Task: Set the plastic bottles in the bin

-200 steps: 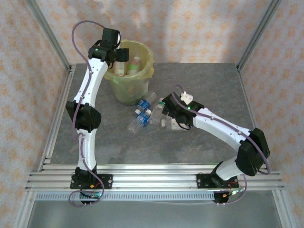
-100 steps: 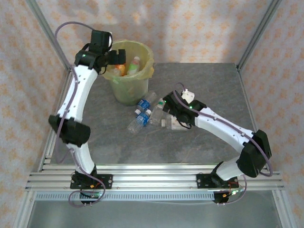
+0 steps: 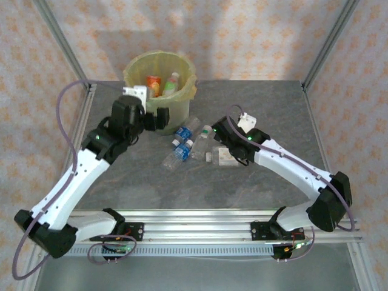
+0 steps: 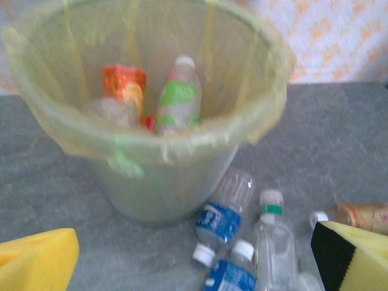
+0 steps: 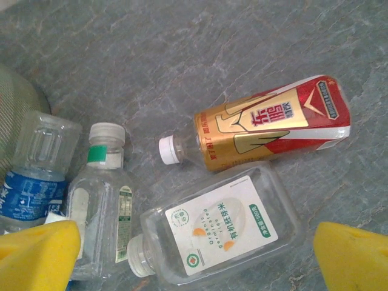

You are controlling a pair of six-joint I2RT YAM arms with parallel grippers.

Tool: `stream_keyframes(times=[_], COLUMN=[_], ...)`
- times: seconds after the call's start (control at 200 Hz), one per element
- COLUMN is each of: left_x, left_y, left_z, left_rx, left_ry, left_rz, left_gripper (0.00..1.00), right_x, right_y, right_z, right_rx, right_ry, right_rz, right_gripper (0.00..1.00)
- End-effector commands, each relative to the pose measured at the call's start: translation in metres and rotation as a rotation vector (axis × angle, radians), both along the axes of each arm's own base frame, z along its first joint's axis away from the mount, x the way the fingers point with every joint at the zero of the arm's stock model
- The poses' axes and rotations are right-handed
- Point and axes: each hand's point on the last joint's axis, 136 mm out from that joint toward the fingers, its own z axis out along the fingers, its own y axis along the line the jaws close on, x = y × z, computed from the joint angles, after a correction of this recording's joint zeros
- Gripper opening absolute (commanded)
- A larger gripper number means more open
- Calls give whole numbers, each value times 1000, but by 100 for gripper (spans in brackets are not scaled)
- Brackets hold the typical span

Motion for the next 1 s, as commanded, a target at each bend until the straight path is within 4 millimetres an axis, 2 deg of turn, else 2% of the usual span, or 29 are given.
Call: stream_keyframes(times=[0.0, 0.22, 0.56, 0.736, 0.996], left_x=[-9, -32, -25, -14, 2], left_y=[-5, -33, -59, -60, -69], left_z=[-10, -89, -181, -213, -243], left_rx=[-24, 83, 216, 310, 400], left_ry=[-47, 157, 381, 420, 472], left_rz=[11, -79, -148, -119, -139], left_gripper=[100, 100, 95, 94, 92], right_x=[-3, -2, -4, -3, -3], right_y=[-12, -15, -17, -16, -17], right_z=[10, 5, -1, -4, -9], right_rx=[-30, -51, -52, -59, -71], right_ry=[-29, -13, -3, 5, 14], right_rz=[-49, -82, -95, -97, -105], right_gripper=[99, 99, 99, 99, 99])
